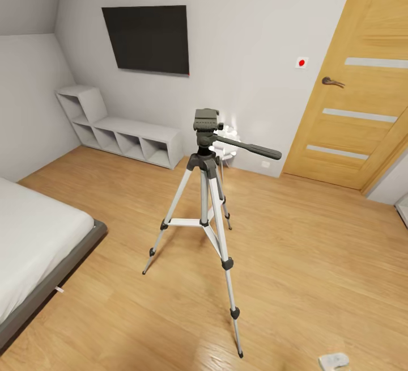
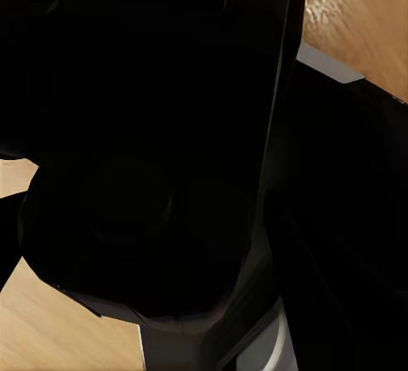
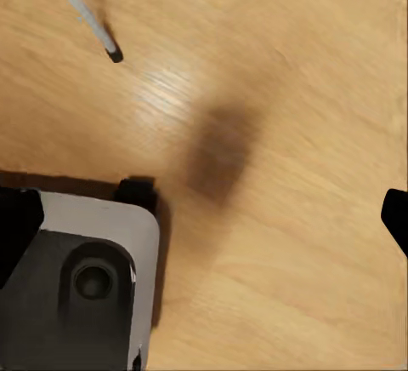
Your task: Attach the digital camera to the camera tripod in the bedroom.
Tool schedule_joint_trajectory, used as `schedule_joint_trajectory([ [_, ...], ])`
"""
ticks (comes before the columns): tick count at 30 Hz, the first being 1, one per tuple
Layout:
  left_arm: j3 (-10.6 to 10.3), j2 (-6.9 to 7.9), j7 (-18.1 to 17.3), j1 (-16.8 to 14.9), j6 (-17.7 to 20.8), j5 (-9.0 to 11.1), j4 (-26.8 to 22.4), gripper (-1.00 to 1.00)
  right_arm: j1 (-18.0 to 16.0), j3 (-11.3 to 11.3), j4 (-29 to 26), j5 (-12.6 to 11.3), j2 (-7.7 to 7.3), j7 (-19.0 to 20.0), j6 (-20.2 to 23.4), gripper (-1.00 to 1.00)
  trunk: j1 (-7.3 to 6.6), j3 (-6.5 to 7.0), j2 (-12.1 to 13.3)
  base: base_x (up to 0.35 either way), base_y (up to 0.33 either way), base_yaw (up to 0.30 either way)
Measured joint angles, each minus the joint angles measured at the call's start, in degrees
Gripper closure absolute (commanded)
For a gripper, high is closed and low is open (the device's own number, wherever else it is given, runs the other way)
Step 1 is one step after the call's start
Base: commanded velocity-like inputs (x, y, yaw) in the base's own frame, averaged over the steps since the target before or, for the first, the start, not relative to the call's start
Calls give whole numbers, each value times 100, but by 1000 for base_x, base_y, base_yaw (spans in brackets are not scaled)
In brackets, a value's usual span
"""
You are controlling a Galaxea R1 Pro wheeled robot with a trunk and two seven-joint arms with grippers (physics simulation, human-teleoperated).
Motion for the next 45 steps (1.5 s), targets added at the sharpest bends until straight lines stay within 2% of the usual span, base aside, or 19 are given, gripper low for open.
schedule_joint_trajectory([
  [1,0,0,0,0,3,0,0,100,-4,-6,-878,-11,97,254,709,-100,0,0,0,0,0,0],
  [3,-3,-2,-4,0,6,-2,0,100,-60,-5,-1640,-17,182,470,1372,-100,0,0,0,0,0,0],
  [5,-5,-5,-6,0,8,-6,0,100,-391,58,-2186,-30,330,658,2009,-100,0,1,0,0,0,0],
  [8,-6,-7,-8,0,8,-8,0,100,-1060,230,-2370,-33,491,737,2408,-100,0,0,0,0,0,0],
  [9,-8,-8,-9,0,9,-10,-3,100,-1419,310,-2384,-39,546,756,2548,-100,0,0,0,0,0,0],
  [10,-9,-13,-9,-1,9,-19,-4,100,-2010,402,-2336,-72,648,770,2732,-100,0,1,1,0,0,0],
  [13,-9,-16,-9,0,8,-28,-7,100,-2604,462,-2266,-153,871,782,2904,-100,0,0,0,0,0,0],
  [14,-10,-18,-15,-1,9,-39,-7,100,-2889,568,-2320,-427,1191,819,3007,-100,0,0,0,0,0,0],
  [18,-9,-17,-17,0,8,-41,-8,100,-3007,911,-2580,-515,1410,967,3030,-100,0,0,0,0,0,0],
  [19,-9,-18,-18,0,9,-42,-8,100,-3035,1115,-2731,-556,1462,1084,3028,-100,-1,0,0,0,0,0],
  [20,-9,-18,-17,0,8,-42,-8,100,-3045,1218,-2795,-553,1479,1152,3021,-100,0,0,0,0,0,0],
  [21,-9,-18,-18,0,8,-43,-8,100,-3059,1414,-2905,-583,1485,1351,3030,-100,0,0,0,0,0,0],
  [22,-9,-18,-18,0,8,-43,-8,100,-3063,1464,-2931,-576,1481,1428,3029,-100,0,0,0,0,0,0],
  [25,-9,-18,-18,0,8,-43,-8,100,-3076,1561,-2983,-597,1468,1712,3042,-100,0,0,0,0,0,0],
  [31,-9,-18,-18,0,8,-43,-9,100,-3114,1616,-3072,-559,1443,2093,3039,-100,0,0,0,0,0,0],
  [36,-35,31,-37,32,-72,-45,-24,100,-3245,1643,-2952,-420,1419,1985,2909,-100,0,0,0,0,0,0],
  [39,-41,18,-28,17,-42,-51,-27,100,-3341,1618,-2856,-439,1444,1889,2812,-100,0,0,0,0,0,0],
  [41,-37,11,-29,10,-30,-56,-29,100,-3297,1609,-2791,-437,1433,1825,2747,-100,0,-1,0,0,0,0],
  [45,-35,2,-29,2,-16,-60,-34,100,-3168,1598,-2855,-443,1319,1953,2874,-100,0,0,0,0,0,0],
])
